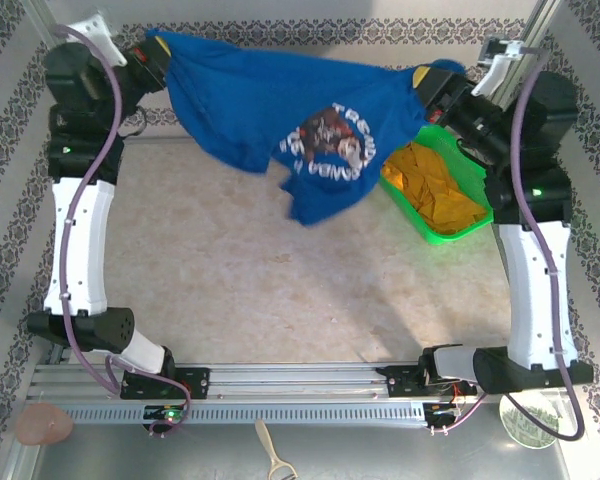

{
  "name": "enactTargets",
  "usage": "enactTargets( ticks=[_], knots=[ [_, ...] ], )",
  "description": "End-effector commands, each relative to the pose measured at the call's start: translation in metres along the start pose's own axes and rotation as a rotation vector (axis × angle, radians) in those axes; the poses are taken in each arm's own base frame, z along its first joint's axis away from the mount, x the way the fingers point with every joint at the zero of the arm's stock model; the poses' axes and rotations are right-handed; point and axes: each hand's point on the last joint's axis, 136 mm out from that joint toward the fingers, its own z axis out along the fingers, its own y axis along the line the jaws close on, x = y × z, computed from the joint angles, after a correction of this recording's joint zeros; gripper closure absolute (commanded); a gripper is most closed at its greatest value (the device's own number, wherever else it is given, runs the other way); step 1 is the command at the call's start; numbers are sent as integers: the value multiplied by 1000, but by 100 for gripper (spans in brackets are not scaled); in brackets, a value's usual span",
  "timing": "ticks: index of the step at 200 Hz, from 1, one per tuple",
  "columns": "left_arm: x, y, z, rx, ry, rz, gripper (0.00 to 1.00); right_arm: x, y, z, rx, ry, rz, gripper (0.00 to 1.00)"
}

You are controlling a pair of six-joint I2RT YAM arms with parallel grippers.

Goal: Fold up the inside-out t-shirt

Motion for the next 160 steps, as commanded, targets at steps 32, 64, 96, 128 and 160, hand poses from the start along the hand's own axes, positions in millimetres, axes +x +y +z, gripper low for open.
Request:
enactTargets(
  ticks=[32,64,96,128,160],
  knots=[
    [144,49,-7,10,324,-218,98,104,-54,-23,77,152,127,100],
    [271,106,-47,-86,469,-376,97,217,-106,-51,179,301,228,100],
    [350,137,-73,-138,558,-496,90,283,-137,-74,254,372,309,100],
    [368,152,-84,-207,607,-449,86,305,-149,-89,300,402,310,100],
    [371,168,-89,-299,628,-393,55,298,-145,-92,303,385,296,100]
  ],
)
